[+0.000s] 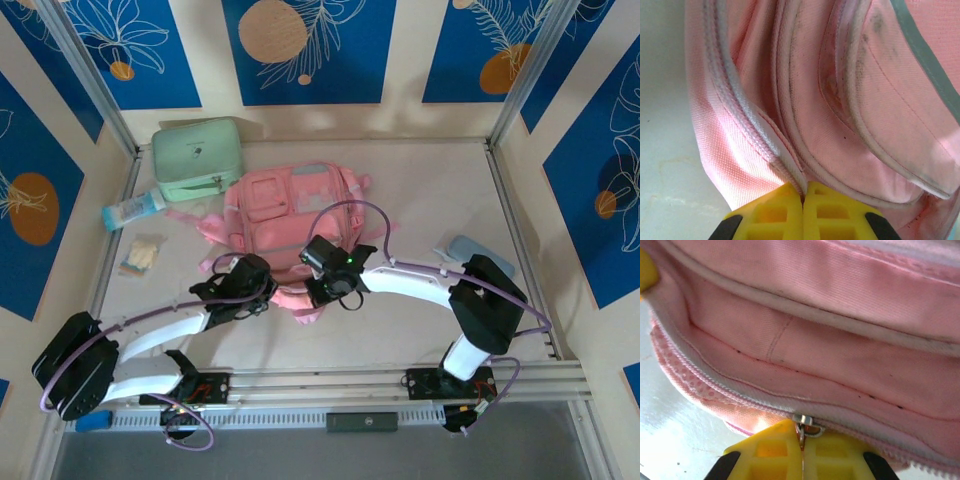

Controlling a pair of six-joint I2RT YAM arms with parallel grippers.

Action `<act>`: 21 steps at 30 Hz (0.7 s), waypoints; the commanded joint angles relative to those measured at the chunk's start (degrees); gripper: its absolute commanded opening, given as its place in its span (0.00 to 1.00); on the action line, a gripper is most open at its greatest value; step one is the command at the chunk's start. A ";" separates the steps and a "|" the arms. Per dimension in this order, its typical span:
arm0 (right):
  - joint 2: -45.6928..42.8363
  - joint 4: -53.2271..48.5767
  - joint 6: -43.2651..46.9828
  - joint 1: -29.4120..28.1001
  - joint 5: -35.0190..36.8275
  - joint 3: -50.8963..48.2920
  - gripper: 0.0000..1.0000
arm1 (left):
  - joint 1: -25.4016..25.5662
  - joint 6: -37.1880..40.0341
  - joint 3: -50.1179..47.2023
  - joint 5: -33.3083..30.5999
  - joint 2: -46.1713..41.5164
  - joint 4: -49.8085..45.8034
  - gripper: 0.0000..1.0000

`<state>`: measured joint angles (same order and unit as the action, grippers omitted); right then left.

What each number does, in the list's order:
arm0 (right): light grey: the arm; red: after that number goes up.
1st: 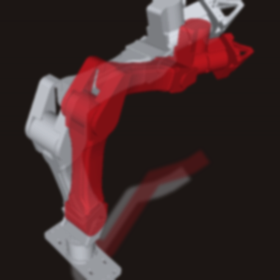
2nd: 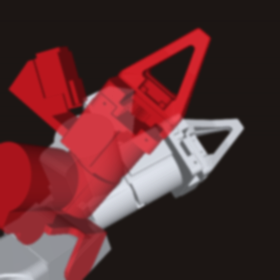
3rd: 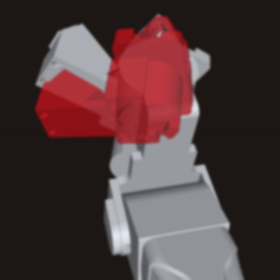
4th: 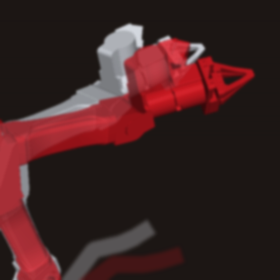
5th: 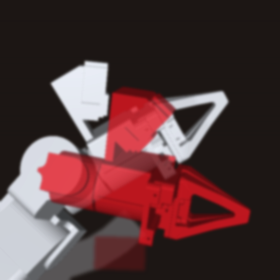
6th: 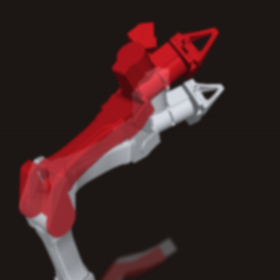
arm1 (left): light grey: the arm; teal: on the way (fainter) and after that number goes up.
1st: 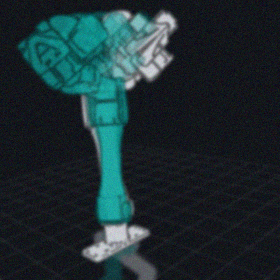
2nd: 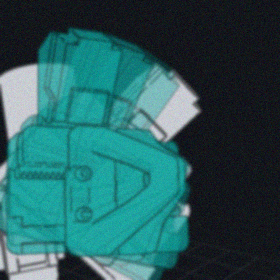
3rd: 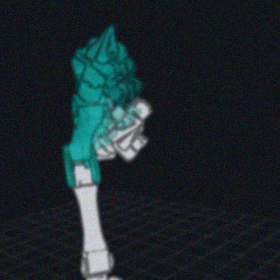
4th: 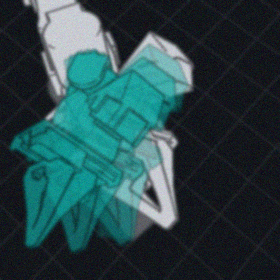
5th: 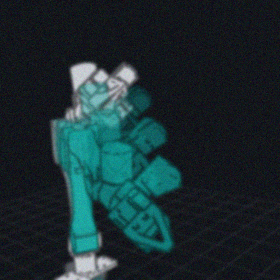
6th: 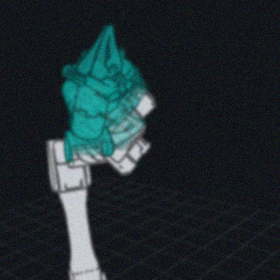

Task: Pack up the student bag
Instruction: Zip the student bag at the center of the table.

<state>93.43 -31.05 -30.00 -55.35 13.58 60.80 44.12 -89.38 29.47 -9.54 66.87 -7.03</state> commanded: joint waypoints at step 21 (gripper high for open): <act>-5.63 -6.41 -8.19 -1.65 -1.04 1.05 0.00 | -27.18 43.34 15.14 17.79 0.18 -14.55 0.43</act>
<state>86.24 -38.20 -36.29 -56.53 16.01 59.51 17.23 -52.03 41.23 7.51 69.06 -20.49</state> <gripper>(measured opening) 0.047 0.368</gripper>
